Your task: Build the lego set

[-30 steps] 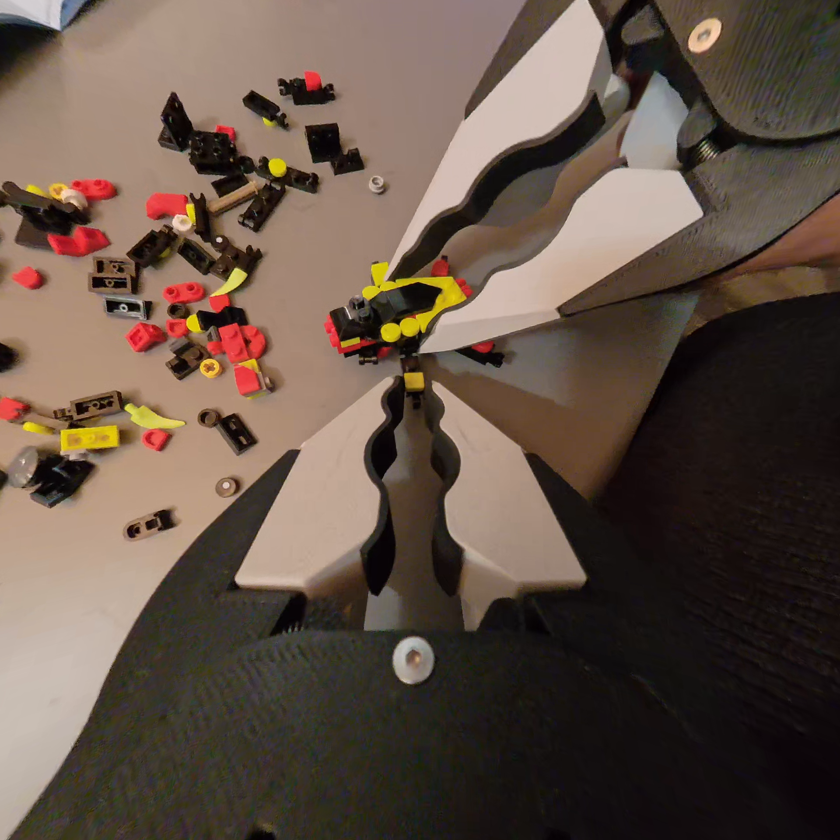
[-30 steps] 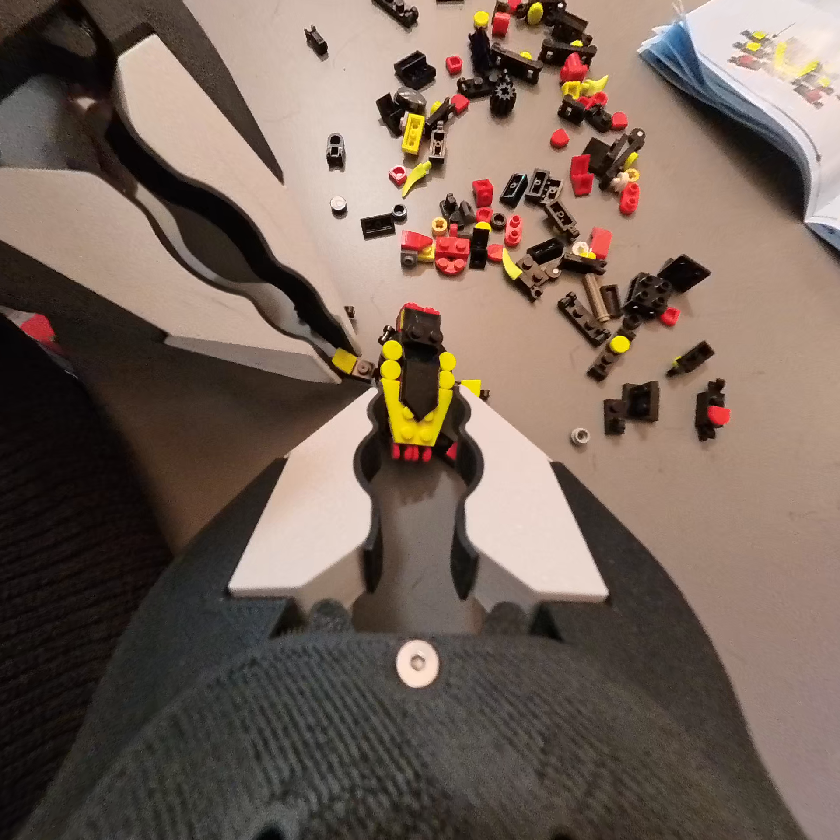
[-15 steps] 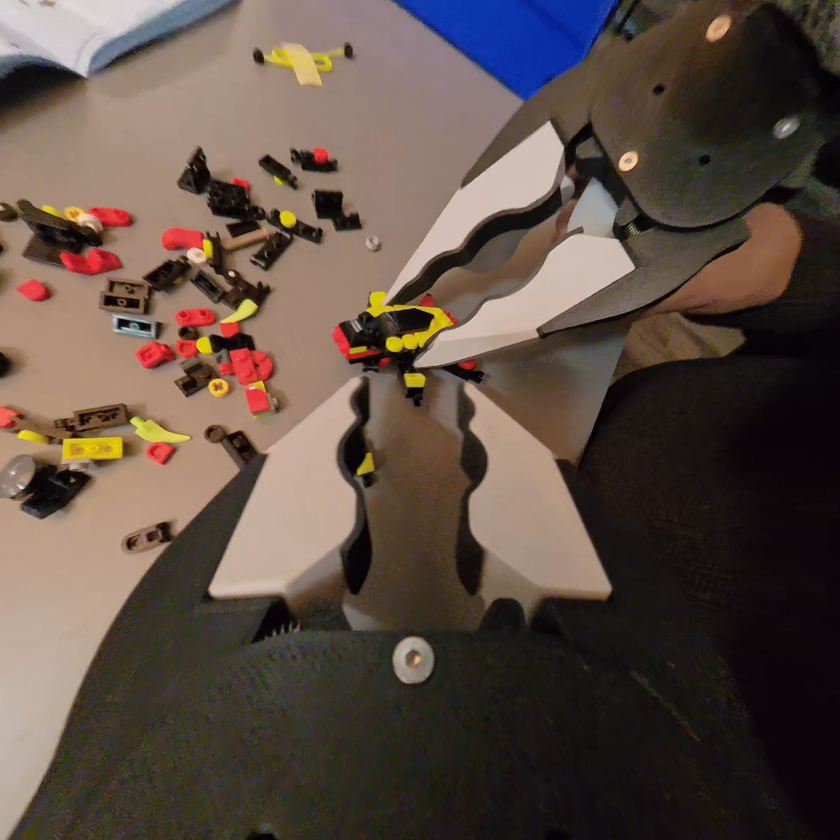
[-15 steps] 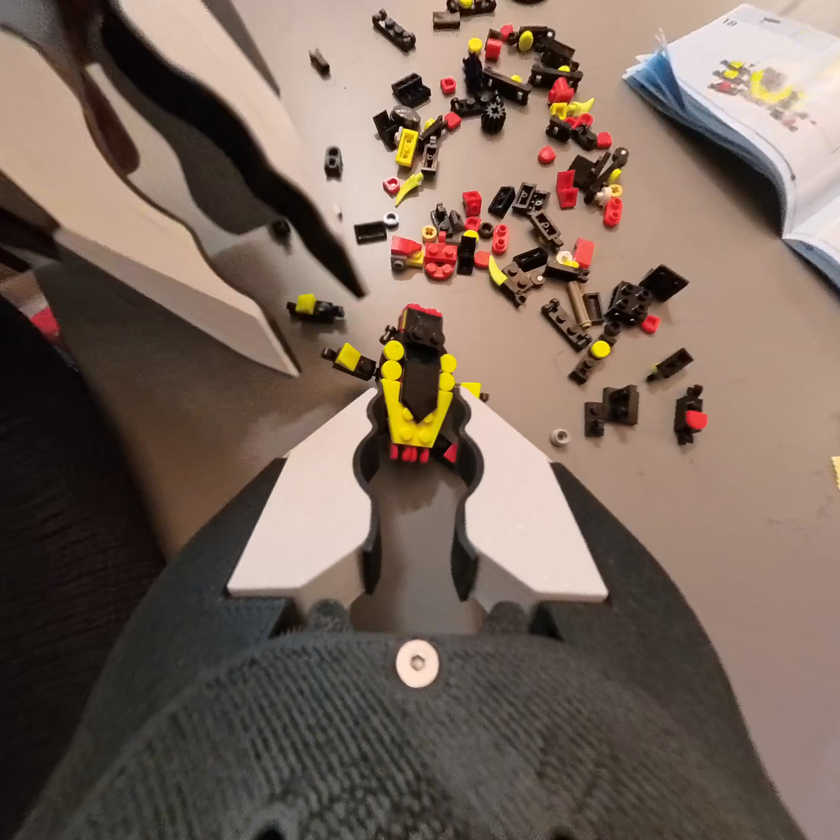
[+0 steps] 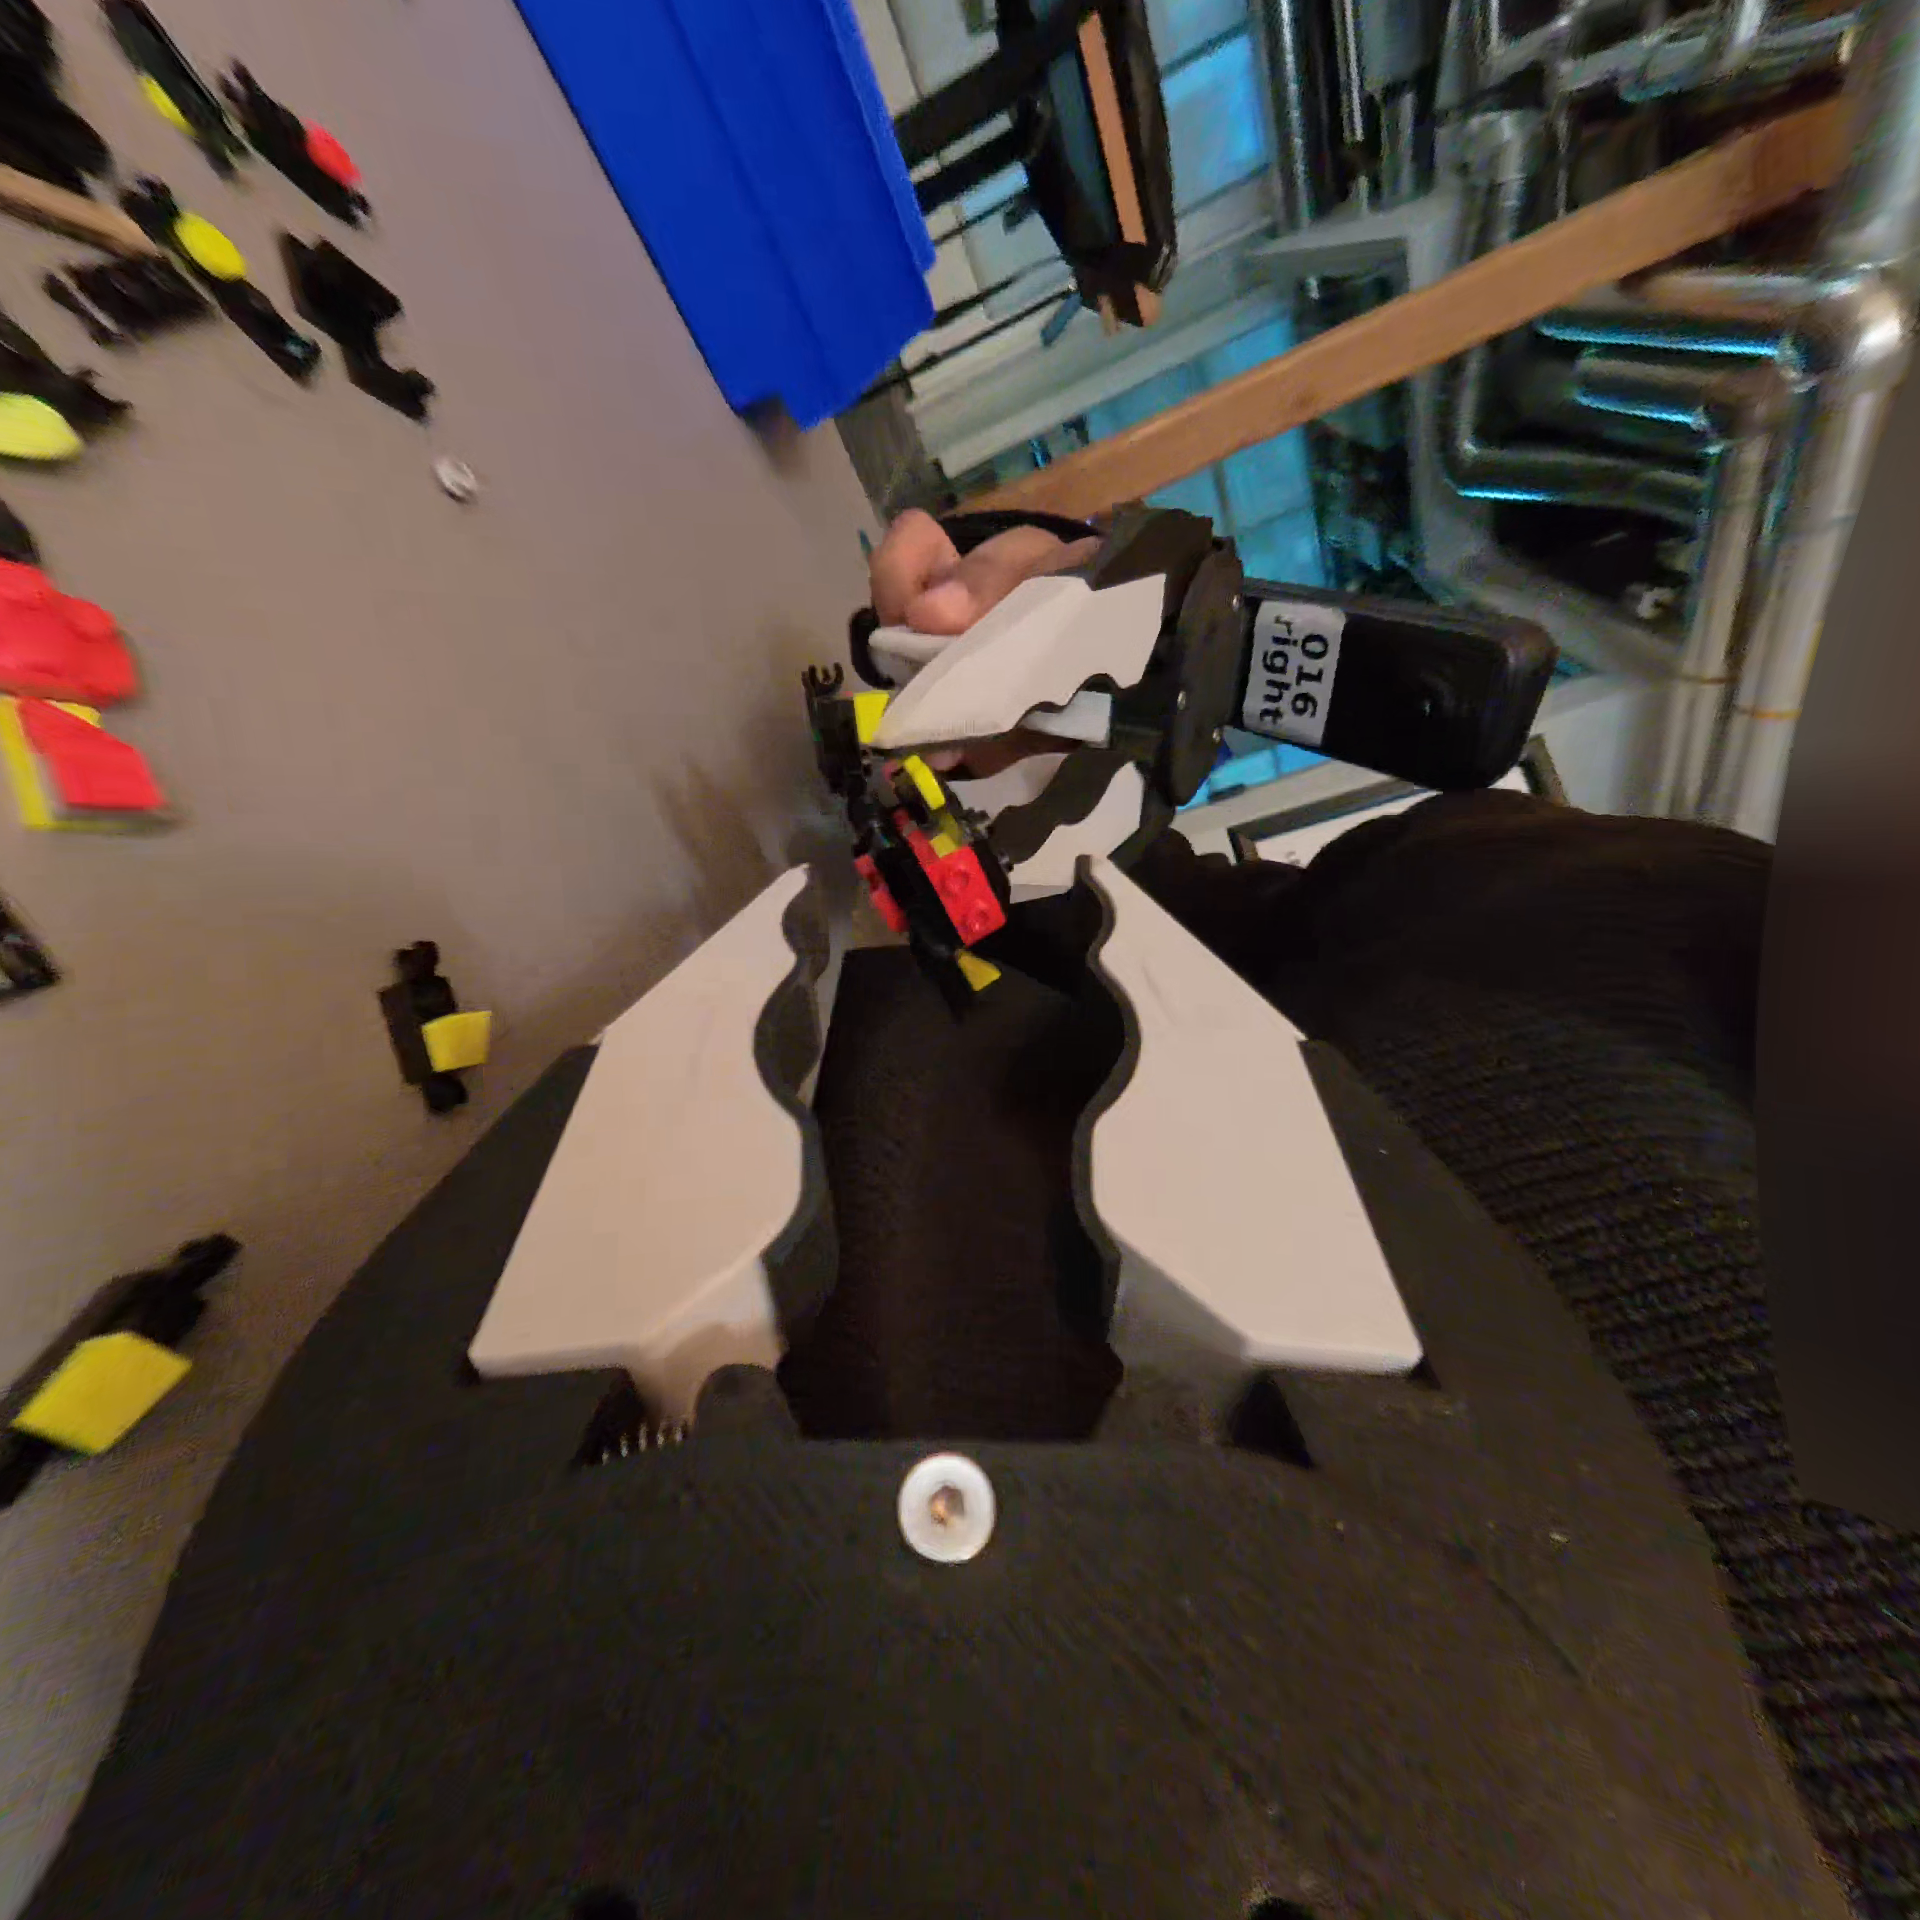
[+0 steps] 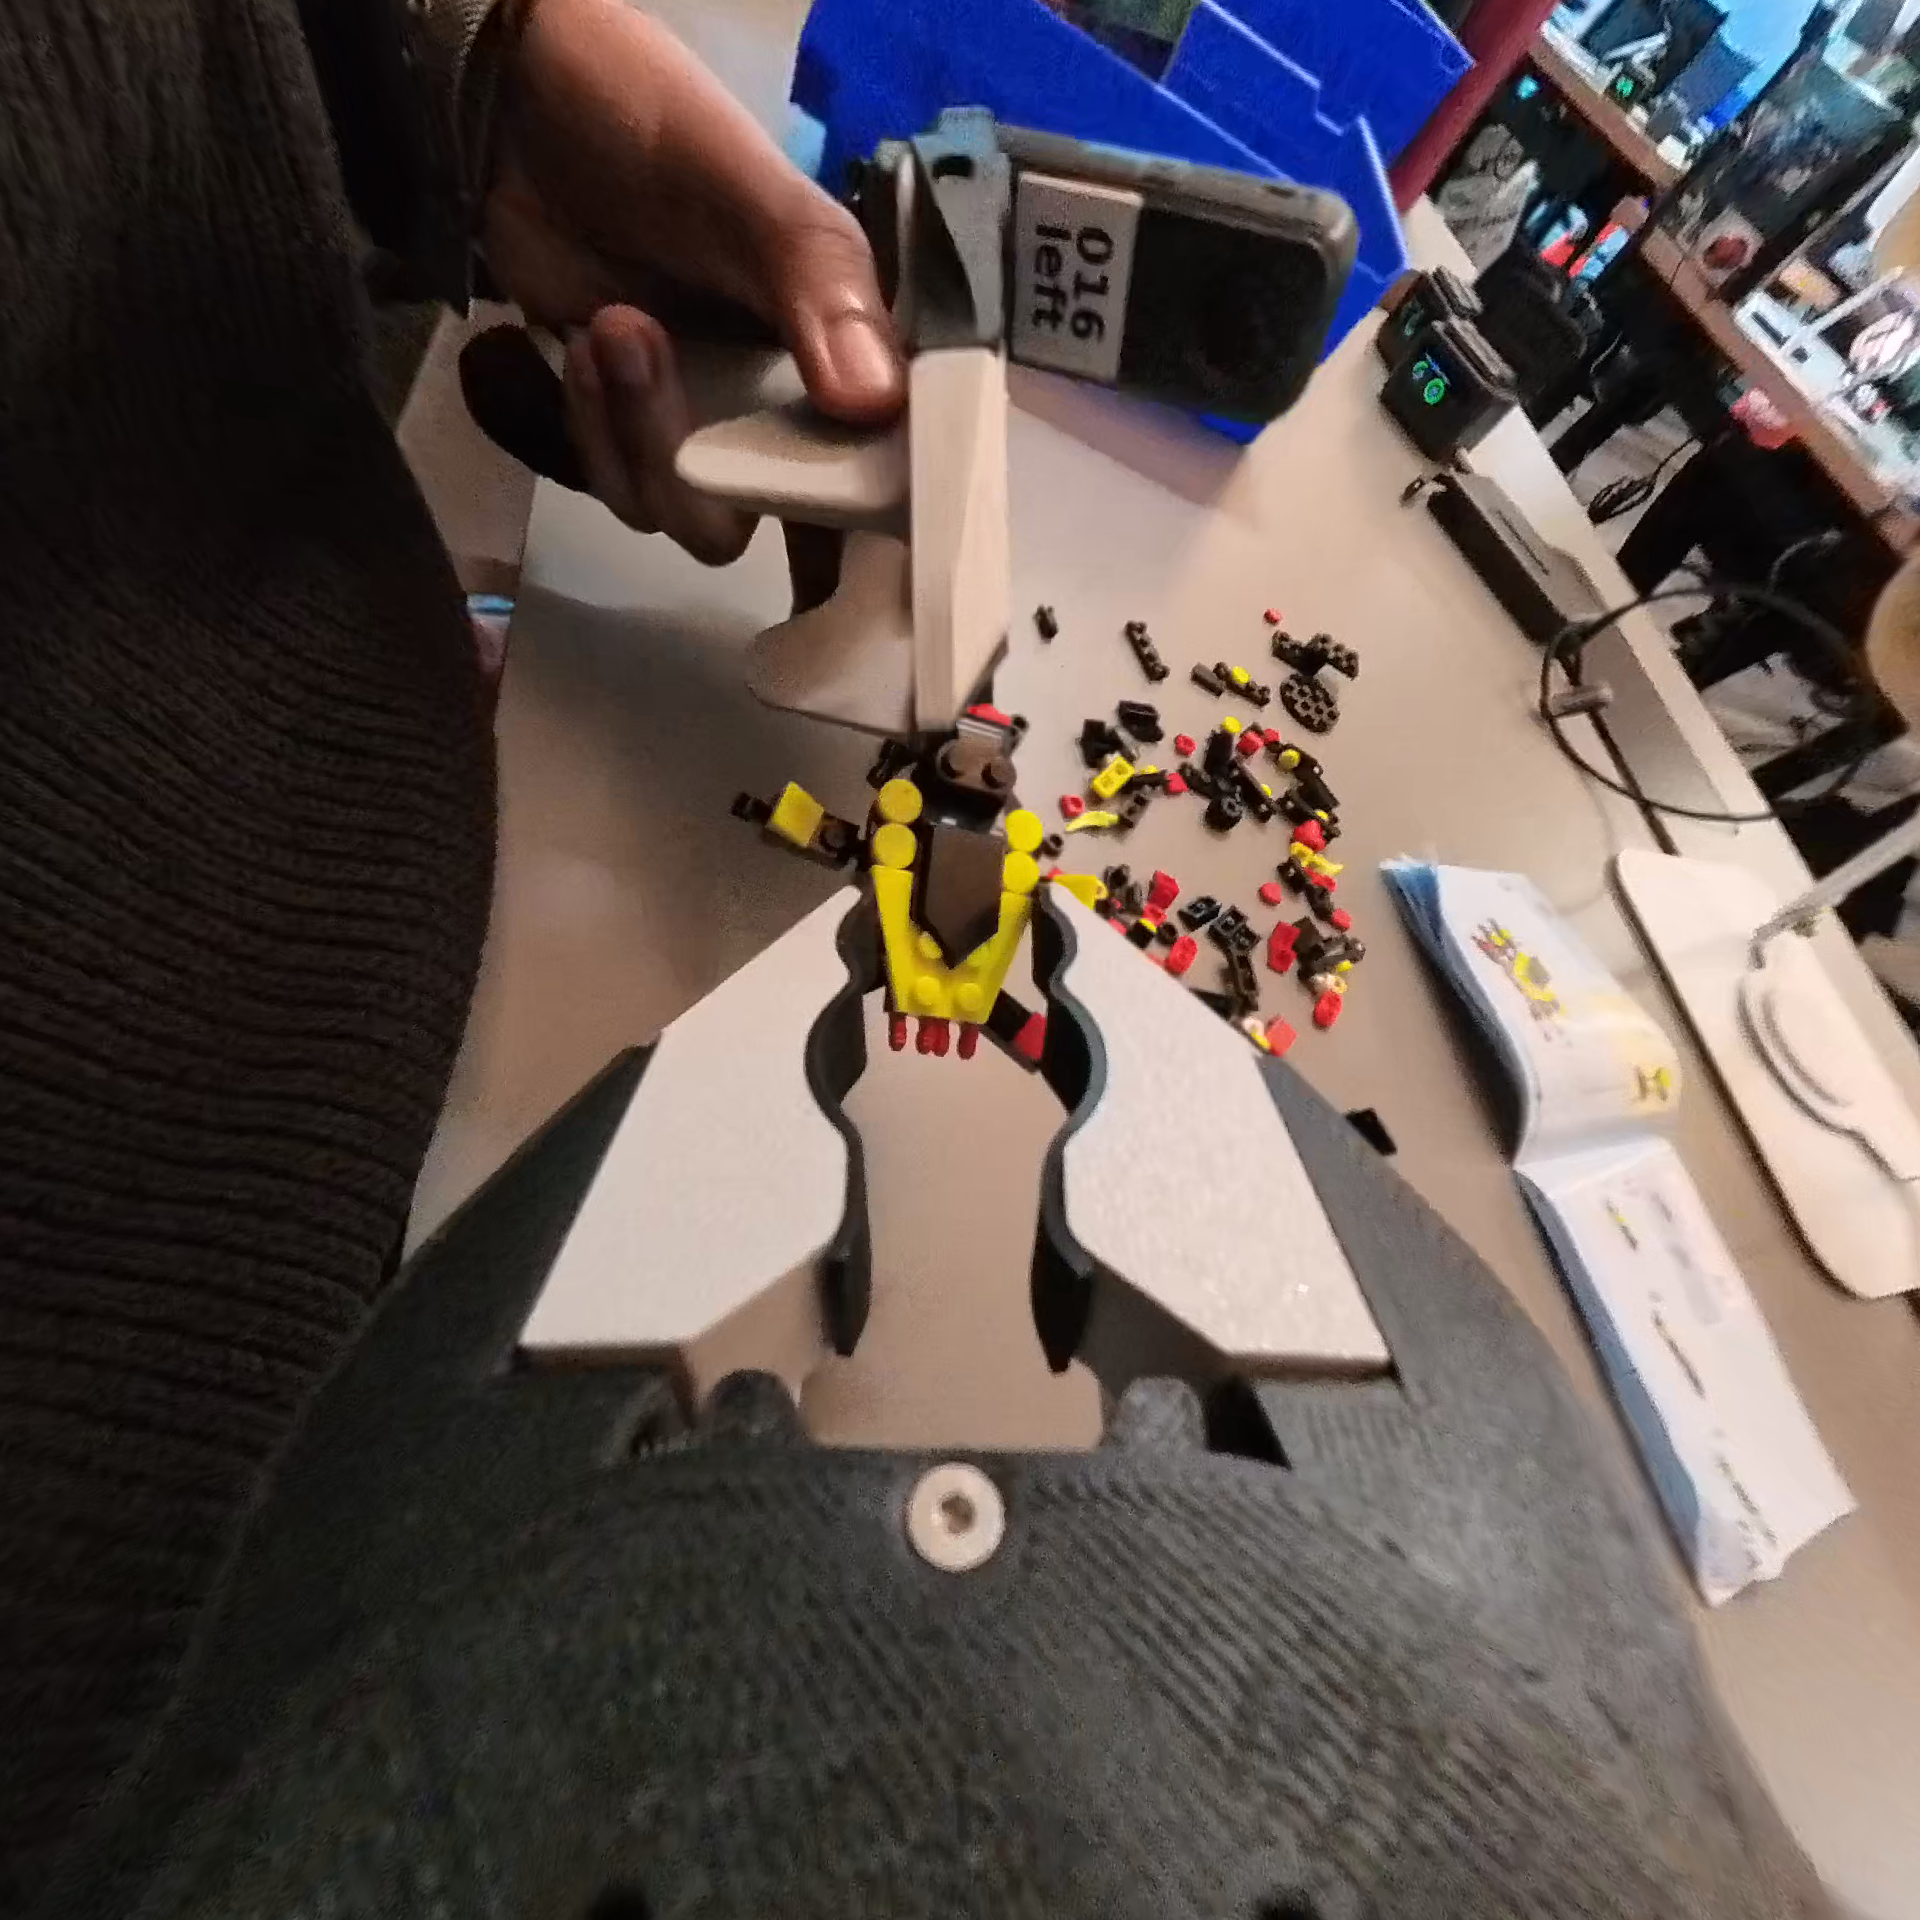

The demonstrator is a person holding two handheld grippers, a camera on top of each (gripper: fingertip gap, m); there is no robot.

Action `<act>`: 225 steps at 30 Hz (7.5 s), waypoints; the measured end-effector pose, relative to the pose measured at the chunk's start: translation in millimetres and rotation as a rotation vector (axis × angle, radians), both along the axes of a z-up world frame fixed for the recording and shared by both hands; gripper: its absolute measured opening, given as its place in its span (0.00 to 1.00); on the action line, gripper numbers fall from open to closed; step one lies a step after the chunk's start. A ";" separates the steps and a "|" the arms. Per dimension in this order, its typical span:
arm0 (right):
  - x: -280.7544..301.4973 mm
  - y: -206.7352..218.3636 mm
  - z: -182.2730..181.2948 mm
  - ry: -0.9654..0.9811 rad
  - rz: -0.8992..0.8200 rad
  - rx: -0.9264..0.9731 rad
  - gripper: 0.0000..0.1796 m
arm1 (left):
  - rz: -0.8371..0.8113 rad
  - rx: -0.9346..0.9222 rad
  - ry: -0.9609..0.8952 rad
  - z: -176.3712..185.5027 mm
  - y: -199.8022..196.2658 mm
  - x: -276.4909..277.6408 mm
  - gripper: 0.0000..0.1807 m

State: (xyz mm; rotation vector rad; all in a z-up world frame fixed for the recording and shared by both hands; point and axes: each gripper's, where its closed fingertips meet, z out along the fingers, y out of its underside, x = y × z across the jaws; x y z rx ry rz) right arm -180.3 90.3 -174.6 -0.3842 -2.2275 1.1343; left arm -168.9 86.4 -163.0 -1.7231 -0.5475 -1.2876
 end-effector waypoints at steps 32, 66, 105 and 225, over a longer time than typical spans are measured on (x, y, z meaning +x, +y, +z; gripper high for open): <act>17.4 -5.6 10.8 -0.799 0.076 -0.746 0.31 | -0.243 0.107 0.443 -5.0 -16.3 19.6 0.14; -1.5 -18.3 49.1 -0.646 0.110 -0.980 0.12 | 0.017 0.260 0.419 32.3 -15.2 -11.0 0.05; -6.6 -3.6 72.5 -0.632 0.100 -1.143 0.12 | 0.200 0.312 0.323 55.0 -7.1 -17.5 0.04; 142.3 -88.0 37.8 -0.164 0.129 -0.464 0.12 | 0.935 -0.168 0.508 4.4 -232.0 49.0 0.01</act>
